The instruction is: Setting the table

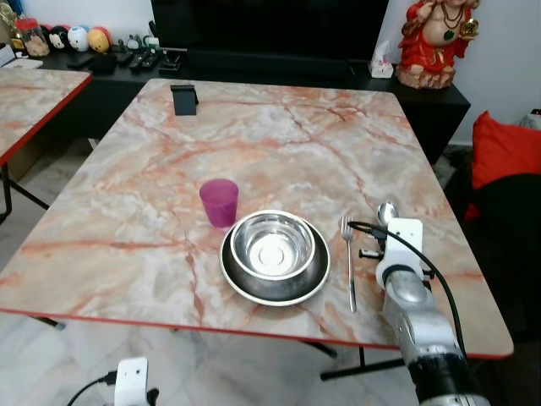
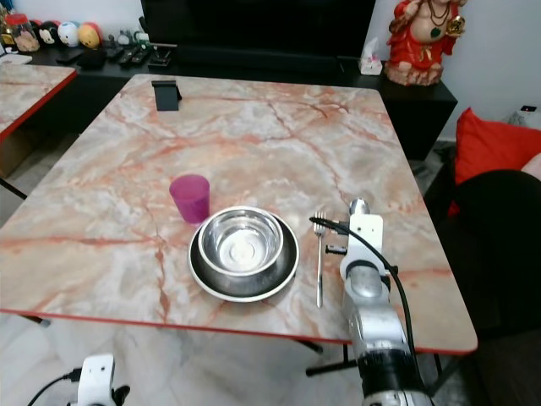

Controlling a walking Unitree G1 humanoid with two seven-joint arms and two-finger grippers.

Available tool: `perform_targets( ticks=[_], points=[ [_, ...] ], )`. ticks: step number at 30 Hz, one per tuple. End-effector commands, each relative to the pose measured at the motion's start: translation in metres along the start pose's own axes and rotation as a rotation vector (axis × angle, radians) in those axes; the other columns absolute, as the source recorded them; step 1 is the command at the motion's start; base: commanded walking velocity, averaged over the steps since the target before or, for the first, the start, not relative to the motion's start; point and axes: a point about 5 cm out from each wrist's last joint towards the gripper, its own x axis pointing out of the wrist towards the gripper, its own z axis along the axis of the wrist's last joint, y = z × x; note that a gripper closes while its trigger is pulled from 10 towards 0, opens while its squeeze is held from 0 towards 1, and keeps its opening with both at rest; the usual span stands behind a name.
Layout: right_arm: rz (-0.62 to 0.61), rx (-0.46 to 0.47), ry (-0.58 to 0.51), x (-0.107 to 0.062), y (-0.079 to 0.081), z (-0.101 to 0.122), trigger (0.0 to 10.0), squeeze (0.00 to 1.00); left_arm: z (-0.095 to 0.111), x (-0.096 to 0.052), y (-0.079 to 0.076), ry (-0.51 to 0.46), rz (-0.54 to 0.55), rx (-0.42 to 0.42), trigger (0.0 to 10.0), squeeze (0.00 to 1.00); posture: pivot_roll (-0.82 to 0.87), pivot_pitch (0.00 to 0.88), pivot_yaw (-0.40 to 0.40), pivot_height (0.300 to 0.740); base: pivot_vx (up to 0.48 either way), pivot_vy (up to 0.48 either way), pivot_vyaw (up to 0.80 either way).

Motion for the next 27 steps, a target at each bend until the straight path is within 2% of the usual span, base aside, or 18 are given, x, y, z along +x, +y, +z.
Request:
perform_targets(
  ticks=[1,9,14,27],
  points=[
    [0.006,0.009,-0.010,-0.003,0.001,0.005,10.0,0.00,-0.003,0.000,-0.002,0.016,-0.009,0.008,10.0,0.00,-0.01,0.017,-0.049,0.740,0.000,0.000,0.00],
    [0.024,-0.002,0.023,-0.008,0.003,0.009,10.0,0.00,-0.003,0.000,-0.002,0.018,-0.009,0.010,10.0,0.00,-0.01,0.021,-0.052,0.740,0.000,0.000,0.00],
    [0.028,-0.004,0.064,-0.009,0.003,0.001,10.0,0.00,-0.004,-0.001,-0.002,0.019,-0.010,0.011,10.0,0.00,-0.01,0.027,-0.052,0.740,0.000,0.000,0.00],
    [0.048,0.002,0.098,-0.010,0.008,-0.002,10.0,0.00,-0.002,0.000,-0.002,0.016,-0.010,0.011,10.0,0.00,-0.01,0.029,-0.052,0.740,0.000,0.000,0.00]
  ],
)
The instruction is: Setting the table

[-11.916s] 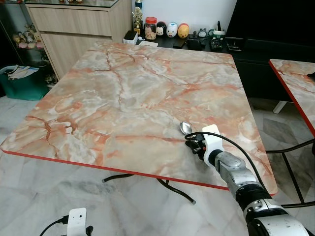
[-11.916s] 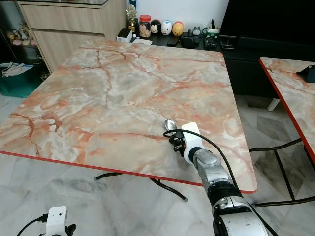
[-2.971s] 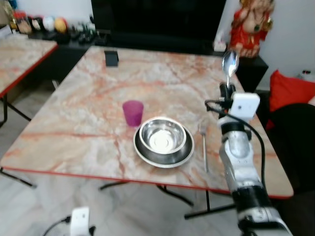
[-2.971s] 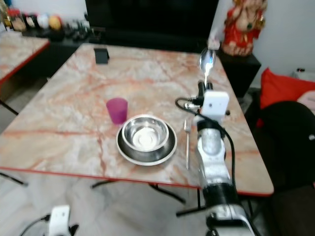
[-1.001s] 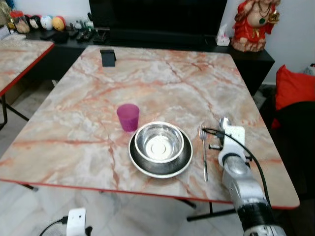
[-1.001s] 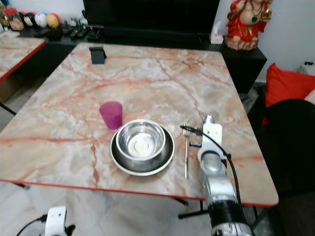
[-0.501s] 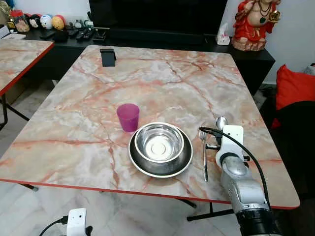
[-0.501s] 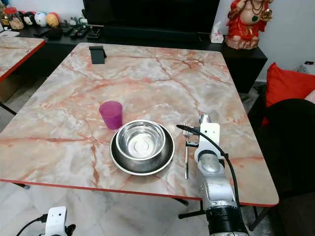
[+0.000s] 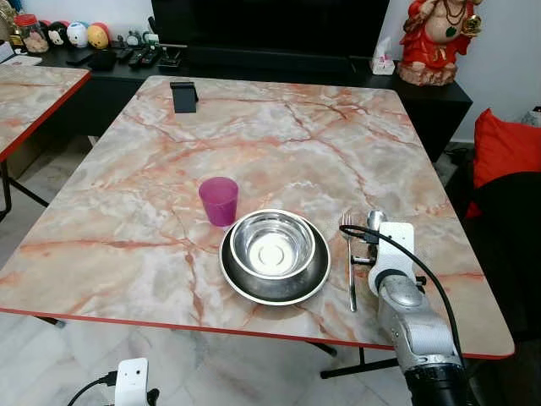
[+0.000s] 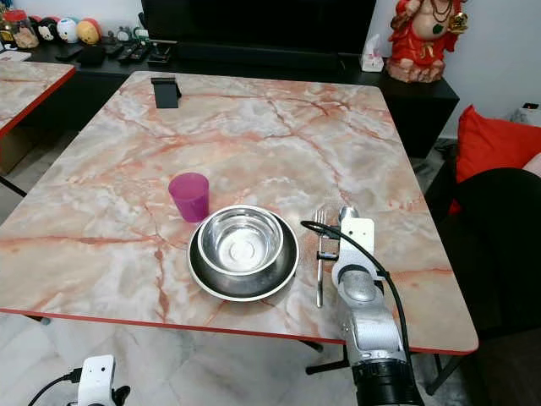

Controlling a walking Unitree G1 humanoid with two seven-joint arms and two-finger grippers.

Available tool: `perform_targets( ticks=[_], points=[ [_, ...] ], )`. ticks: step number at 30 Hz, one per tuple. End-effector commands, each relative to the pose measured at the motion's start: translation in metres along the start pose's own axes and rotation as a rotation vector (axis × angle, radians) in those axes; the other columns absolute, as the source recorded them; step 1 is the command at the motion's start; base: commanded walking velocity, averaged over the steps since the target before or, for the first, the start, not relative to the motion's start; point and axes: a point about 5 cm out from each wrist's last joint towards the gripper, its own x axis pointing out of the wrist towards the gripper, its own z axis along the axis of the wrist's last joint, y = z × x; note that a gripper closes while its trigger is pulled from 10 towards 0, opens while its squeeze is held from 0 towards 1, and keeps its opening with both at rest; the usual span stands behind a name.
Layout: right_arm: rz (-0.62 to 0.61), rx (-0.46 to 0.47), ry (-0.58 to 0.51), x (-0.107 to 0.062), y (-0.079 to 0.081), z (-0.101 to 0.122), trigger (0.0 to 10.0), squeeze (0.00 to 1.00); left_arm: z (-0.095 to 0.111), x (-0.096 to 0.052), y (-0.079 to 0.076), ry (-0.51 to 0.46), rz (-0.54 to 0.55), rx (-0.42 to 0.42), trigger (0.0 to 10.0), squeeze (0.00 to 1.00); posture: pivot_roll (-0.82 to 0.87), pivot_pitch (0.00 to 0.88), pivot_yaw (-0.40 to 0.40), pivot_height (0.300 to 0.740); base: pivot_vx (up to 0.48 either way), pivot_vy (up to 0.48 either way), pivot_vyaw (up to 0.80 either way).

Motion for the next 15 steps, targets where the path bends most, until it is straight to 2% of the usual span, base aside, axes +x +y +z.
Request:
perform_targets(
  ticks=[1,15],
  points=[
    [0.010,0.012,0.002,-0.0020,0.0008,0.0009,10.0,0.00,-0.0025,-0.0002,-0.0018,0.015,-0.008,0.010,10.0,0.00,-0.01,0.029,-0.052,0.740,0.000,0.000,0.00],
    [0.050,0.012,-0.007,-0.0026,0.0085,0.0015,10.0,0.00,-0.0049,-0.0010,-0.0004,0.016,-0.006,0.009,10.0,0.00,-0.01,0.029,-0.054,0.740,0.000,0.000,0.00]
  ],
)
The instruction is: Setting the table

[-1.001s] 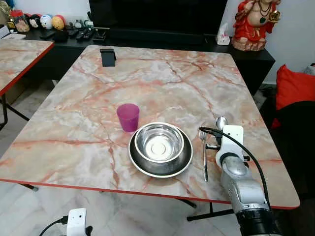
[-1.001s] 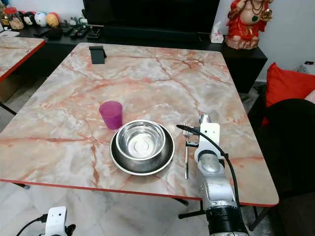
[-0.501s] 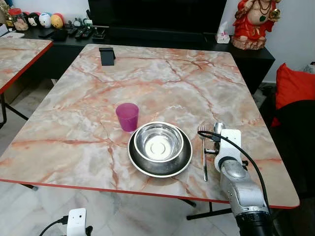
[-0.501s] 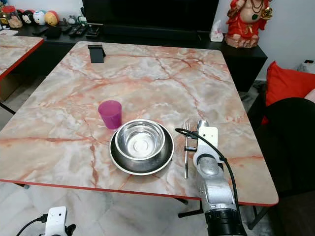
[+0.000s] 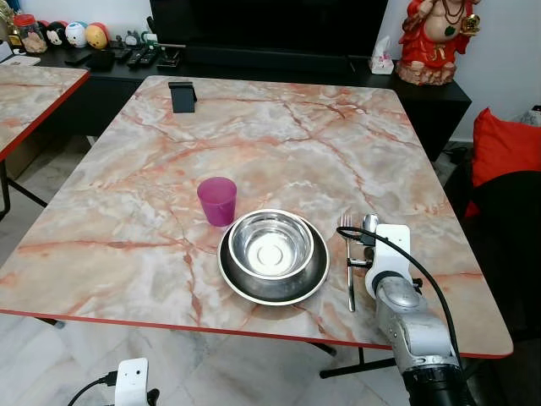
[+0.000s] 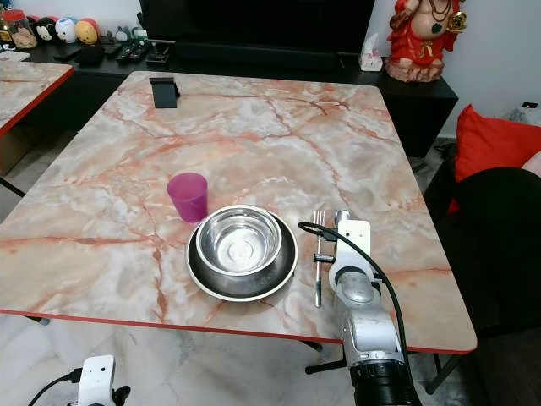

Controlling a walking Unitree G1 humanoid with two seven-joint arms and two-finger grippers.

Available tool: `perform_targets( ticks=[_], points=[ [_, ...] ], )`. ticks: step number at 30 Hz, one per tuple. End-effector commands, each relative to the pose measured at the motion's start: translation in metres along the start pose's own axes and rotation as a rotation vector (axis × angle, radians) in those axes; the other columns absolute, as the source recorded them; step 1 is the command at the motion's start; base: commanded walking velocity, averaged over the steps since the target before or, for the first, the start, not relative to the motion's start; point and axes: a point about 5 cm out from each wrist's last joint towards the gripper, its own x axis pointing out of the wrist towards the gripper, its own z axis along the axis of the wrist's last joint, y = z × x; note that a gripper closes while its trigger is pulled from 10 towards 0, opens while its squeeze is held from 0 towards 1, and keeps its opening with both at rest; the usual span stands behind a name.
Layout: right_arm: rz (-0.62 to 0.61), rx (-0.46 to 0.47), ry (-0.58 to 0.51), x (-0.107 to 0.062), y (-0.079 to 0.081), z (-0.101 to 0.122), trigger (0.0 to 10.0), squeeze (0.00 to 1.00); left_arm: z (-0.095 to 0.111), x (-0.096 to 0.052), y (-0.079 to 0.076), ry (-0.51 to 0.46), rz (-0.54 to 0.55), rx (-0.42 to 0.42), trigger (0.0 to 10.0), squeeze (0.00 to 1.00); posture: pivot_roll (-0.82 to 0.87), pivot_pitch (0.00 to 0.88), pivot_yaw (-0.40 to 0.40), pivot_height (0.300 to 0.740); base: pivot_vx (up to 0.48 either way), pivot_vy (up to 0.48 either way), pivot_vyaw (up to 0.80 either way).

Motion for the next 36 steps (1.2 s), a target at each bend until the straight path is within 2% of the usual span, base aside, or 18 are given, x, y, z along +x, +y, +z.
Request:
perform_targets(
  ticks=[1,24,25,26,27,36],
  points=[
    [0.035,0.013,-0.008,-0.0020,0.0057,0.0015,10.0,0.00,-0.0045,-0.0008,-0.0010,0.015,-0.004,0.009,10.0,0.00,-0.01,0.030,-0.053,0.740,0.000,0.000,0.00],
    [0.070,0.007,0.018,-0.0022,0.0143,-0.0064,10.0,0.00,-0.0052,-0.0011,0.0017,0.019,0.001,0.011,10.0,0.00,0.00,0.031,-0.054,0.740,0.000,0.000,0.00],
    [0.070,0.008,0.017,-0.0023,0.0143,-0.0059,10.0,0.16,-0.0052,-0.0011,0.0017,0.019,0.001,0.011,10.0,0.00,0.00,0.031,-0.054,0.740,0.000,0.000,0.00],
    [0.070,0.009,0.015,-0.0022,0.0143,-0.0054,10.0,0.40,-0.0051,-0.0010,0.0014,0.020,0.001,0.013,10.0,0.00,0.00,0.031,-0.054,0.740,0.000,0.000,0.00],
    [0.071,0.010,0.014,-0.0022,0.0145,-0.0049,10.0,0.45,-0.0048,-0.0009,0.0011,0.020,0.001,0.014,10.0,0.00,0.00,0.030,-0.054,0.740,0.000,0.000,0.00],
    [0.071,0.008,0.009,-0.0021,0.0144,-0.0037,10.0,0.41,-0.0029,-0.0002,-0.0020,0.019,-0.003,0.017,10.0,0.00,0.00,0.030,-0.055,0.740,0.000,0.000,0.00]
  ],
)
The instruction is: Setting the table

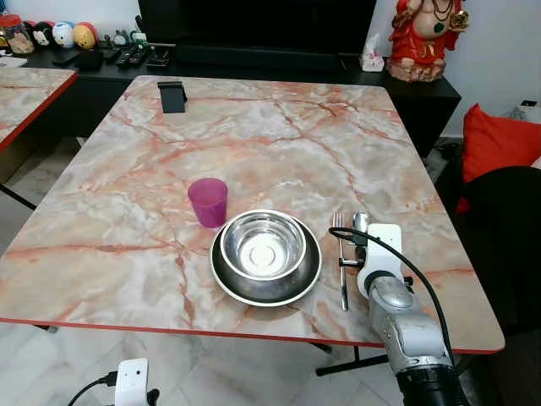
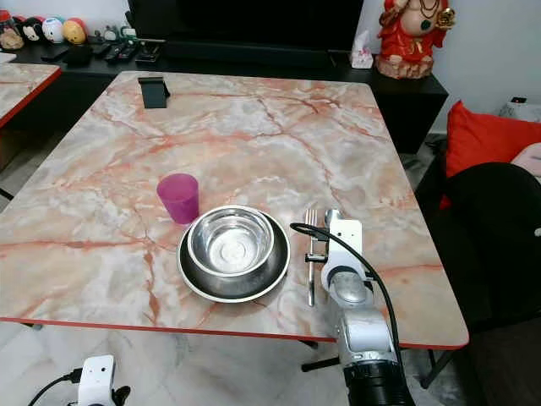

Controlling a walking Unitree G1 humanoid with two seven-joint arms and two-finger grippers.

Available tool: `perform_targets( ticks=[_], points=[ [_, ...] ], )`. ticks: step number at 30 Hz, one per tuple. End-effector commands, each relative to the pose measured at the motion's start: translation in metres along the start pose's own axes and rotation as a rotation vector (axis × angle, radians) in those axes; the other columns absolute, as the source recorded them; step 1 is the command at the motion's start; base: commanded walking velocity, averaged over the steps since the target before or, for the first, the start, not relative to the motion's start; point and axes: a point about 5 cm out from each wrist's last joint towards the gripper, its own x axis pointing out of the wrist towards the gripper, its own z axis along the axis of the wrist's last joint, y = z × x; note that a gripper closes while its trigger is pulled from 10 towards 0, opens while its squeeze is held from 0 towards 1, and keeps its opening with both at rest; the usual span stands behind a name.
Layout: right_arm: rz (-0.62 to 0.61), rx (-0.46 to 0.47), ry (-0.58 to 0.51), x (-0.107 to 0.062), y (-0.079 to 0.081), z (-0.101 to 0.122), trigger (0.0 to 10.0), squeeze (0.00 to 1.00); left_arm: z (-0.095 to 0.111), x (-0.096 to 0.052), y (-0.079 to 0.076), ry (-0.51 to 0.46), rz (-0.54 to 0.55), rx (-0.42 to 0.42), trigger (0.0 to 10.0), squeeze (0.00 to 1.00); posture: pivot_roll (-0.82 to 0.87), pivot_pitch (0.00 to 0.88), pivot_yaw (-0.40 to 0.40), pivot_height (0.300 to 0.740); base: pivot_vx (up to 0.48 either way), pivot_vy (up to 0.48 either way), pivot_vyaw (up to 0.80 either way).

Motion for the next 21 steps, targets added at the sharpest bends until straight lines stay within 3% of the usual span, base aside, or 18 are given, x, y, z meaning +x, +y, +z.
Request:
perform_targets(
  ticks=[1,14,15,21],
  points=[
    [0.023,0.000,0.019,-0.0006,0.0042,-0.0042,10.0,0.41,-0.0026,-0.0001,-0.0021,0.018,-0.003,0.015,10.0,0.00,0.00,0.030,-0.055,0.740,0.000,0.000,0.00],
    [0.035,-0.003,0.019,-0.0002,0.0056,-0.0037,10.0,0.43,-0.0031,-0.0003,-0.0009,0.018,-0.001,0.017,10.0,0.00,-0.01,0.031,-0.054,0.740,0.000,0.000,0.00],
    [0.034,-0.003,0.017,0.0001,0.0052,-0.0032,10.0,0.73,-0.0032,-0.0004,-0.0008,0.018,0.000,0.018,10.0,0.00,-0.01,0.031,-0.054,0.740,0.000,0.000,0.00],
    [0.032,-0.006,0.014,0.0008,0.0050,-0.0020,10.0,0.73,-0.0029,-0.0003,-0.0005,0.018,0.001,0.017,10.0,0.00,0.00,0.030,-0.053,0.740,0.000,0.000,0.00]
  ],
)
